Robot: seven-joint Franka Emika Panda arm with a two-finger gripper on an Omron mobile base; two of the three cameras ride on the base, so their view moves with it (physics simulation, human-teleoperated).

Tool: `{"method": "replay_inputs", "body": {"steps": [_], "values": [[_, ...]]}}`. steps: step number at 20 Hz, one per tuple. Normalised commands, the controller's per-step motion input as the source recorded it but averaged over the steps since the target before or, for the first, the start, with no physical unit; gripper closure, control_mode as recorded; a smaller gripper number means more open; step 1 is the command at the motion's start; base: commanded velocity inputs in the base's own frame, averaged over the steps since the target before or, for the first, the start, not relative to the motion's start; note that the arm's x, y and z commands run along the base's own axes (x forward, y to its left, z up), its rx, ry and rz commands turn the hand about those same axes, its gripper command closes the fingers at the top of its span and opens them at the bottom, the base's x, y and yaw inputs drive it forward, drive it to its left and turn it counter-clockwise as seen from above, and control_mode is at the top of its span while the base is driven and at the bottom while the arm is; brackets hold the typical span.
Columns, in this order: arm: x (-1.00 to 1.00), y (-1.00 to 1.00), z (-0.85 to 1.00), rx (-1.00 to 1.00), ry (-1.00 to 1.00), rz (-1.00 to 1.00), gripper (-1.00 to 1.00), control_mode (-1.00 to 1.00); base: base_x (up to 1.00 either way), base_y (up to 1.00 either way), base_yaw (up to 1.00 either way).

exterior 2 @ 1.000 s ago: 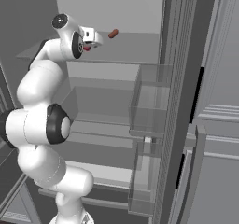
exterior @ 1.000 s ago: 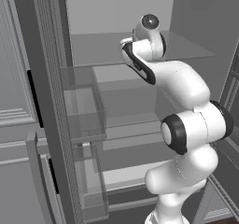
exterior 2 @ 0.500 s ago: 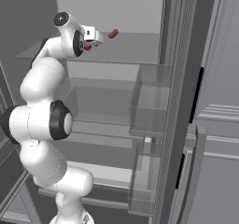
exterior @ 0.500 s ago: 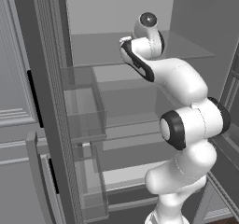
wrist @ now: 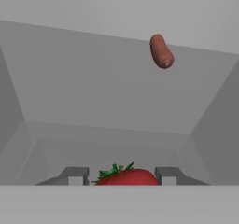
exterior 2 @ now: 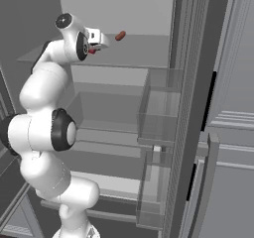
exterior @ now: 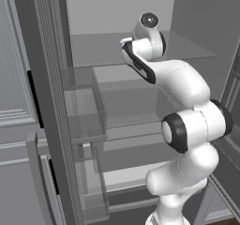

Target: Take the strawberry from the fridge and place it on top of the pancake, located on the dining counter.

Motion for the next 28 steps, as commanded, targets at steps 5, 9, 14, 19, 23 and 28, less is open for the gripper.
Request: {"method": "replay_inputs", "body": {"steps": [5, 9, 14, 19, 23, 28], "values": [[-0.98, 0.00, 0.13, 0.00, -0.10, 0.00, 1.00, -1.00, 0.00, 0.00, 0.00], [-1.00, 0.00, 0.08, 0.00, -0.04, 0.00, 1.00, -1.00, 0.00, 0.00, 0.00], [-1.00, 0.00, 0.03, 0.03, 0.00, 0.00, 1.00, -1.00, 0.00, 0.00, 0.00], [-1.00, -0.01, 0.00, 0.08, 0.00, 0.00, 1.00, -1.00, 0.00, 0.00, 0.00], [-1.00, -0.04, 0.01, 0.09, 0.00, 0.00, 1.00, -1.00, 0.00, 0.00, 0.00], [-1.00, -0.05, 0.03, 0.08, 0.00, 0.00, 1.00, -1.00, 0.00, 0.00, 0.00]]}}
